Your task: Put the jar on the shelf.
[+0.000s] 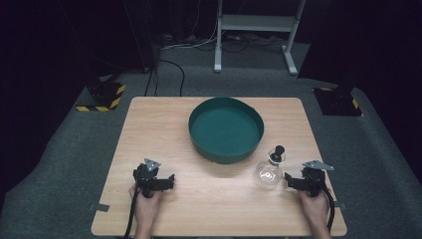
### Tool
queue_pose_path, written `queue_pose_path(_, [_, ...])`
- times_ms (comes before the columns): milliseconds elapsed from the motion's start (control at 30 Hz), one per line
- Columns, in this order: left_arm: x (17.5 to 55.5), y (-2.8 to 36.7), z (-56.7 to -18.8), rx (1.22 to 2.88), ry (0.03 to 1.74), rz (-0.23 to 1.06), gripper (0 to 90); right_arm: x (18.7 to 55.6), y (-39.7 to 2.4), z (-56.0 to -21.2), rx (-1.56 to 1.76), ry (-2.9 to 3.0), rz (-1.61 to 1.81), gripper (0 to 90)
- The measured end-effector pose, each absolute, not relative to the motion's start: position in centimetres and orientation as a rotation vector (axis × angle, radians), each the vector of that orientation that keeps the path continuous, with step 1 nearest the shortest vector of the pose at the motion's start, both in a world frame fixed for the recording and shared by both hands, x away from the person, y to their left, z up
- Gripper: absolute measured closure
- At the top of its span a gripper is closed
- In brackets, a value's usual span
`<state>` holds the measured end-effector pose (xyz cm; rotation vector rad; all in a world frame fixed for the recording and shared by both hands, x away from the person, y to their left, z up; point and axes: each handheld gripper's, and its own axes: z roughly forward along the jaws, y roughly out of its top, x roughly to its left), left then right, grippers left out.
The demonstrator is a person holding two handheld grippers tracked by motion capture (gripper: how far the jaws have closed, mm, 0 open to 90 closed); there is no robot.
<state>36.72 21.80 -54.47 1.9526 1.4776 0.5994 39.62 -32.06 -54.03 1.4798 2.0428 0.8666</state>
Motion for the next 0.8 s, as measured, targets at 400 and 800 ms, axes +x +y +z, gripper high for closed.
queue_pose_path(400, [36.65, 21.81, -54.47, 1.953, 1.475, 0.598, 1.1, 39.62, -32.05, -54.03, 1.481, 2.042, 0.866, 9.7])
queue_pose_path(800, [36.66, 21.81, -54.47, 1.954, 1.474, 0.598, 1.1, 39.38, -32.26, -53.76, 1.487, 2.079, 0.86, 6.9])
